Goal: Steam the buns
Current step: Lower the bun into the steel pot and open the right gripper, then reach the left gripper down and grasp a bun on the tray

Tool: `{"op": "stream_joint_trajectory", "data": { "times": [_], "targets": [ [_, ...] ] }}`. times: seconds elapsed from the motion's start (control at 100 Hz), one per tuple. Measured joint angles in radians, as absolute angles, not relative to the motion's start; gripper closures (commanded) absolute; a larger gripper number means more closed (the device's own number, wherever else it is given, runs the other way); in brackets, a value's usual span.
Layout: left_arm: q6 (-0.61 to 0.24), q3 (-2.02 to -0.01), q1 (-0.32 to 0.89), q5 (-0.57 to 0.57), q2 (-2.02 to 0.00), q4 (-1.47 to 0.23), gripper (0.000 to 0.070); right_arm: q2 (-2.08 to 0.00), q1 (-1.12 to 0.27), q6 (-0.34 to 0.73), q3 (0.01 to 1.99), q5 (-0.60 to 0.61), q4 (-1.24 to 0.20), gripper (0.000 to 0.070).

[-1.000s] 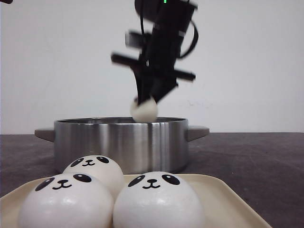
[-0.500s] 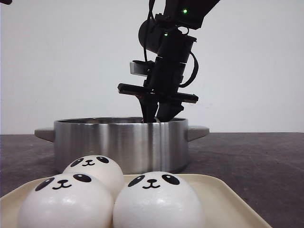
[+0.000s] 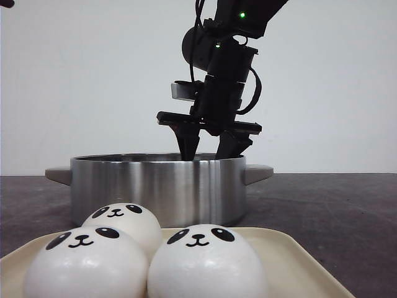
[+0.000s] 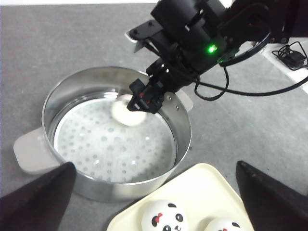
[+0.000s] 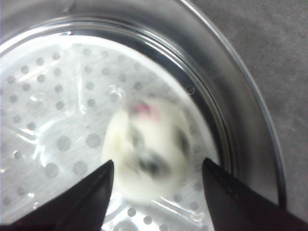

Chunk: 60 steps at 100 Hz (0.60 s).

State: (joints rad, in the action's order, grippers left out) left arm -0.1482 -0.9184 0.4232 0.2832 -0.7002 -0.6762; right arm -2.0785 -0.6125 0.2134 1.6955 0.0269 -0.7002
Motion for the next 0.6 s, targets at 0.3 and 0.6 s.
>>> {"op": "stream_joint_trajectory", "data": {
  "times": [0.3,0.6],
  "targets": [
    [-0.148,-0.918,0.423,0.283,-0.700,-0.692,0.0027,-2.079,-0.612,0.213,1.744,0.049,-0.756,0.0365],
    [-0.205,-0.918,0.443,0.284,-0.737,-0.698,0.0027,-1.851,-0.671,0.181,1.832,0.026,-0.801,0.0700]
  ]
}}
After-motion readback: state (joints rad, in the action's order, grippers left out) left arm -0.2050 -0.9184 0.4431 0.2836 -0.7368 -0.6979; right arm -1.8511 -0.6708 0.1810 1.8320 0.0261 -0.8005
